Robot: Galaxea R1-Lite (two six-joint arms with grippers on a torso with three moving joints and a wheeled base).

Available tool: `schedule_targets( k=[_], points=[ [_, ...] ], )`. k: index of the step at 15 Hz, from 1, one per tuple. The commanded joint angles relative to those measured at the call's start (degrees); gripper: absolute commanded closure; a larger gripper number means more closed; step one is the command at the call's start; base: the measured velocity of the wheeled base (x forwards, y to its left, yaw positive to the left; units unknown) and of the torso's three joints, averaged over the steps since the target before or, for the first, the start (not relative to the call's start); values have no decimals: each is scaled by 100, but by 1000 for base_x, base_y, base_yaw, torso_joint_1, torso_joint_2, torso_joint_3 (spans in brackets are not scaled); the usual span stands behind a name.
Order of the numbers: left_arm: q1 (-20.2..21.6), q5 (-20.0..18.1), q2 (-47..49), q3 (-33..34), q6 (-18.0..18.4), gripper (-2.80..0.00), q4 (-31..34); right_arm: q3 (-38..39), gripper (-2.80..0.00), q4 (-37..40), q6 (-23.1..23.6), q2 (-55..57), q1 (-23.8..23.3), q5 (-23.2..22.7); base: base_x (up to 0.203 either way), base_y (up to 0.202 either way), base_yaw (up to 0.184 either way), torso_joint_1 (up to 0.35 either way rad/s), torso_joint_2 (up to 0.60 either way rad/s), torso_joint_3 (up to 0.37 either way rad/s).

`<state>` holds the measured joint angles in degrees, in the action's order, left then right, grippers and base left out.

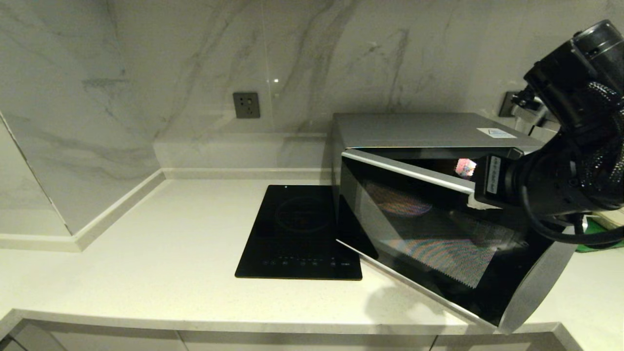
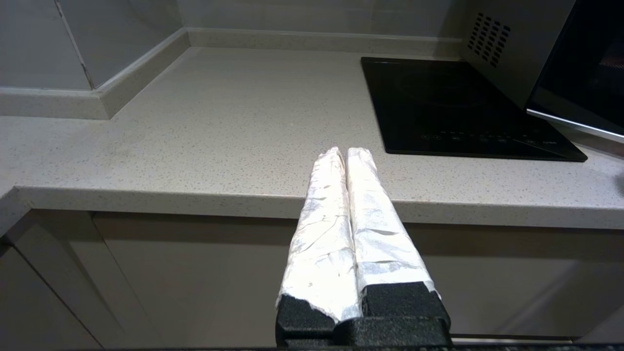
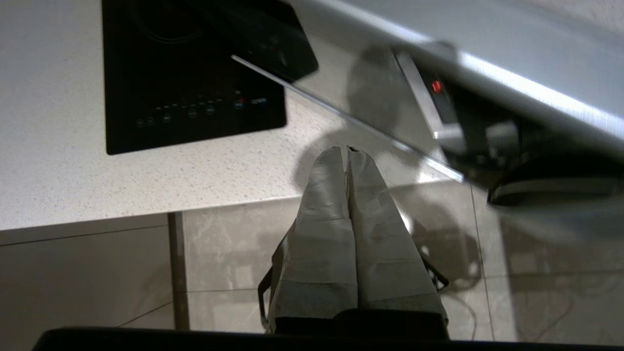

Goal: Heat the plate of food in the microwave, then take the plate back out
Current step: Close the microwave oven

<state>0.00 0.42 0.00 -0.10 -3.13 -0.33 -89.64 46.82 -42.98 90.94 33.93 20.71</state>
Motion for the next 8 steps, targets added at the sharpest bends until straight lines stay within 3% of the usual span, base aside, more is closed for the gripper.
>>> schedule_targets(
  k=[1, 3, 6, 8],
  points=[
    [0, 2, 0, 1, -3, 0, -2, 409, 0, 16, -53, -386, -400, -213, 0, 0, 0, 0, 0, 0],
    [0, 2, 0, 1, -3, 0, -2, 610, 0, -47, -57, -458, -950, -382, 0, 0, 0, 0, 0, 0],
    [0, 2, 0, 1, -3, 0, -2, 846, 0, -890, -16, -229, -1932, -528, 0, 0, 0, 0, 0, 0],
    [0, 2, 0, 1, -3, 0, -2, 869, 0, -1291, 0, 145, -2296, -743, 0, 0, 0, 0, 0, 0]
  ],
)
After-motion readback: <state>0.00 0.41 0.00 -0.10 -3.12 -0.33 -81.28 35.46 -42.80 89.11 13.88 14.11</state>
